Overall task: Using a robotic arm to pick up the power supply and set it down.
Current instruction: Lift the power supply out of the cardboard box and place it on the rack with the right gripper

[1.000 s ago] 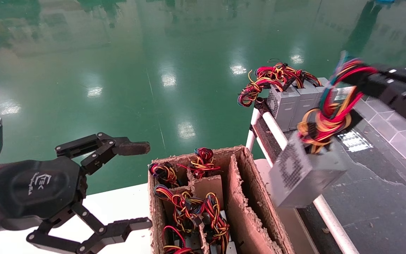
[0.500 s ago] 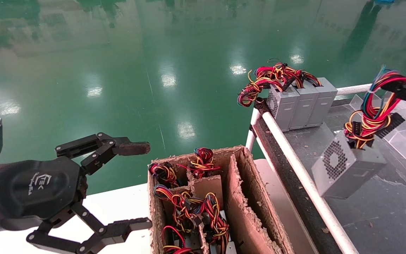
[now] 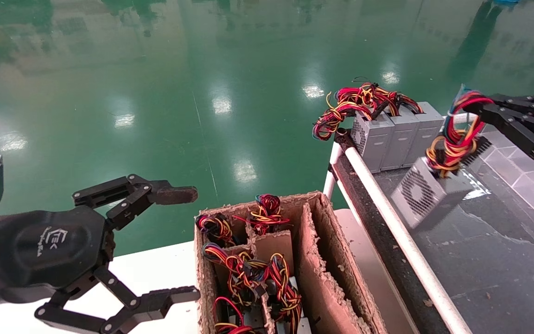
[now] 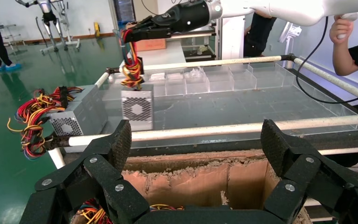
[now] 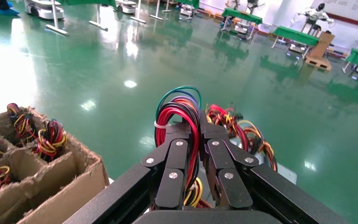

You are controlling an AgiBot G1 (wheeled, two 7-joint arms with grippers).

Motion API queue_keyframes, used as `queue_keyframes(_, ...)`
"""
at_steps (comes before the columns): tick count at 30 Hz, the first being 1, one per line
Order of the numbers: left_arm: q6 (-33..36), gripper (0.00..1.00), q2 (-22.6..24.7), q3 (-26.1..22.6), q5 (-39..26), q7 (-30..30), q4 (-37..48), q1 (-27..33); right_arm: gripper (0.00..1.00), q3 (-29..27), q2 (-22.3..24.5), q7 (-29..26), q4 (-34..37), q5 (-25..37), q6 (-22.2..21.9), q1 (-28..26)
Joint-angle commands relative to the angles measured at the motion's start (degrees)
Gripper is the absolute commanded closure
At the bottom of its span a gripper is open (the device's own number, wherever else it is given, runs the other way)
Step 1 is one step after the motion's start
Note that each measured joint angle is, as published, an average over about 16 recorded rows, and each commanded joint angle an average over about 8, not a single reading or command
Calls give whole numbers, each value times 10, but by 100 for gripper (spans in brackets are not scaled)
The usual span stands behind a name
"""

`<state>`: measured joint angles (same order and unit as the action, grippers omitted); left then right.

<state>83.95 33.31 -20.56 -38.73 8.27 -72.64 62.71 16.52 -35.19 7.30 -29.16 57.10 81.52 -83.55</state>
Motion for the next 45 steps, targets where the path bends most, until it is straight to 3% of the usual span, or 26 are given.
queue_keyframes(1,0,0,0,0,0,0,0,0,100,5,-10,5,11,8,0,-15)
queue_keyframes(21,0,0,0,0,0,0,0,0,100,61,-155,88,171,103,-90,-147)
queue_keyframes(38,0,0,0,0,0,0,0,0,98,70,-205,132,249,119,-126,-195)
queue_keyframes(39,0,0,0,0,0,0,0,0,90,70,-206,134,252,120,-126,-196)
queue_keyframes(45,0,0,0,0,0,0,0,0,15,73,-209,138,264,123,-125,-203)
